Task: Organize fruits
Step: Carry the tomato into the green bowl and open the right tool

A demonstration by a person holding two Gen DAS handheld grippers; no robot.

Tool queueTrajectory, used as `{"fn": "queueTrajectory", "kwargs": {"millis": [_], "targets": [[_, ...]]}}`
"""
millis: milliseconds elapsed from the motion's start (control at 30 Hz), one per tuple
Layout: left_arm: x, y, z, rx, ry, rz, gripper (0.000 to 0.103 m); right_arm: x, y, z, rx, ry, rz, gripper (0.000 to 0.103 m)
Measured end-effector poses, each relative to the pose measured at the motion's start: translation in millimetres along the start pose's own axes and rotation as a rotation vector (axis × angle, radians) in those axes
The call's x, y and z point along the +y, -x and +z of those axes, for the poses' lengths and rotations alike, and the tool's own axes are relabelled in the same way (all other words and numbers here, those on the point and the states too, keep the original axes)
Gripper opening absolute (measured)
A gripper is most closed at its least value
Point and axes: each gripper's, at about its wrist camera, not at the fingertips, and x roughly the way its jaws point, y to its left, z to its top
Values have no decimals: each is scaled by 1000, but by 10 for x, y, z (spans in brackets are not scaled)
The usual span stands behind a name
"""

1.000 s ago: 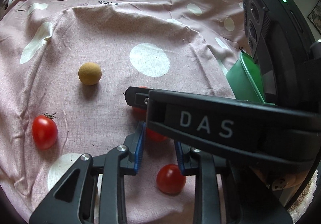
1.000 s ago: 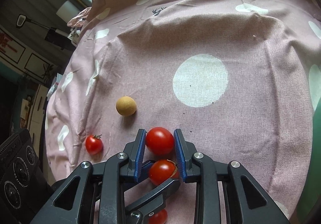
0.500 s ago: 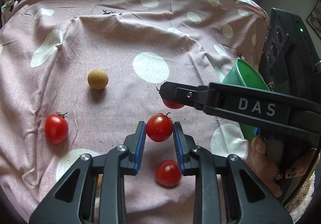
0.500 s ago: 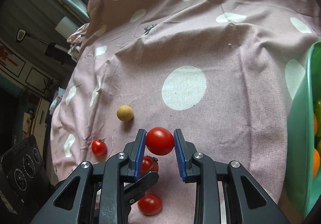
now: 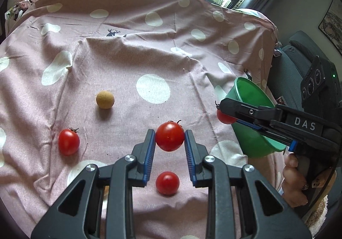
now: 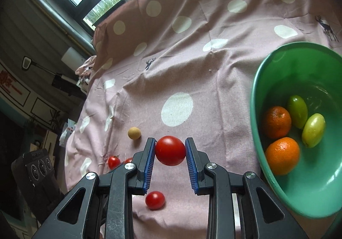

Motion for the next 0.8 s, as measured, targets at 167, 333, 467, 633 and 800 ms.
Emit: {"fn": "queueTrajectory", "kwargs": {"millis": [167,333,467,633,800], "targets": [[-204,75,37,-35,-45,-2,27,-111,241,36,-71,-31,-36,30],[-450,127,126,-67,-70,-40,27,-197,510,68,-140,-48,-14,30],[-722,159,169,-101,-115,-53,27,-286,706,83,-189,-67,-28,30],[-1035,85,232,-100,-154,-93,27,-448,904,103,-237,-107,-58,30],[-1300,4,270,-94,-189,-118,27,-631,1068,102,-268,-152,-78,30]]}}
